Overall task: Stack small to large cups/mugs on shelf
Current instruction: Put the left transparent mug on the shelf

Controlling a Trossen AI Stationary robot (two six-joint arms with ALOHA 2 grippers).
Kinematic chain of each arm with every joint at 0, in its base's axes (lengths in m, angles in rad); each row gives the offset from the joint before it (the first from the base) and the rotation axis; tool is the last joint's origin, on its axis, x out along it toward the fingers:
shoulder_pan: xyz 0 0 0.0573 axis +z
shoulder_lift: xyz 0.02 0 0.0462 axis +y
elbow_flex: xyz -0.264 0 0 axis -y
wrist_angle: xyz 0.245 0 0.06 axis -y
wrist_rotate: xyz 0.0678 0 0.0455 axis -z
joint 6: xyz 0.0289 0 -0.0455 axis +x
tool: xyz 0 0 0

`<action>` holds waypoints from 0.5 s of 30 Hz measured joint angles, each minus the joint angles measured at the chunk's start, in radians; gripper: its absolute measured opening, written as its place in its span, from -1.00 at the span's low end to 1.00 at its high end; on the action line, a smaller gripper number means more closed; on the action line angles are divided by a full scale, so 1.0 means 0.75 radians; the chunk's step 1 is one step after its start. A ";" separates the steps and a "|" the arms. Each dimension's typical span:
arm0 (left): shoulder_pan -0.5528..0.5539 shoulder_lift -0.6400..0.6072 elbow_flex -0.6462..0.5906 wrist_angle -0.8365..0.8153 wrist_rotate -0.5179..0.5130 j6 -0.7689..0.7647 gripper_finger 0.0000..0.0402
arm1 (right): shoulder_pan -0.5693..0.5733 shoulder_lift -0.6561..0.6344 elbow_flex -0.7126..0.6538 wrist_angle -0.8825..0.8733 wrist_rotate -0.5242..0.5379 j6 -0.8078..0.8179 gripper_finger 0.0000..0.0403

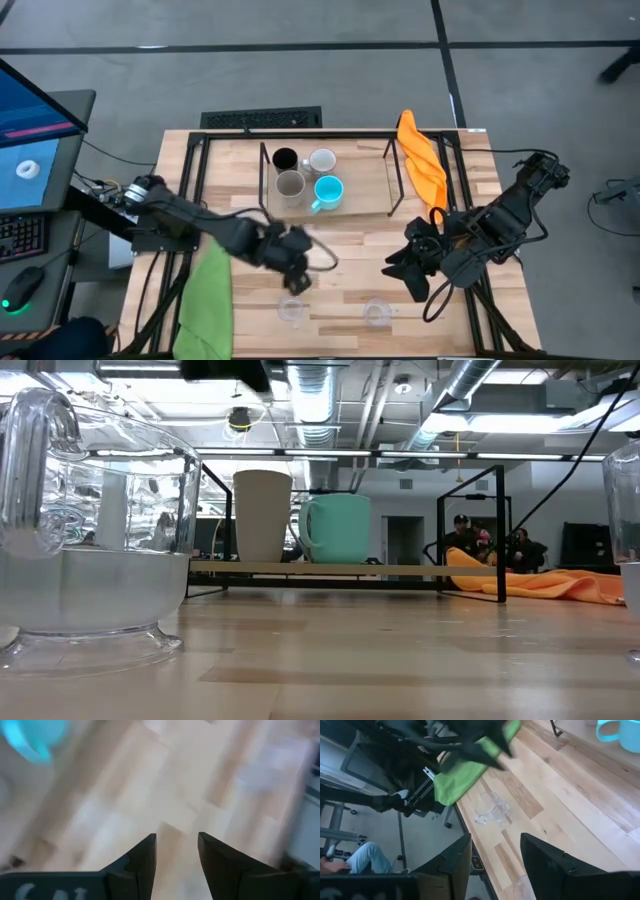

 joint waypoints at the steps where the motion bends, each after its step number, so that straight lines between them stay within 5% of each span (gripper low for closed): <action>1: -0.035 -0.014 0.030 -0.040 0.020 -0.029 -0.32 | 0.000 0.000 0.000 0.002 0.000 0.000 -0.05; 8: -0.331 -0.035 0.124 -0.291 -0.072 -0.304 -0.32 | -0.001 0.000 -0.059 0.002 -0.005 0.051 -0.05; 15: -0.545 -0.023 -0.028 -0.252 -0.271 -0.630 -0.32 | -0.001 0.000 -0.098 0.007 -0.066 0.156 -0.05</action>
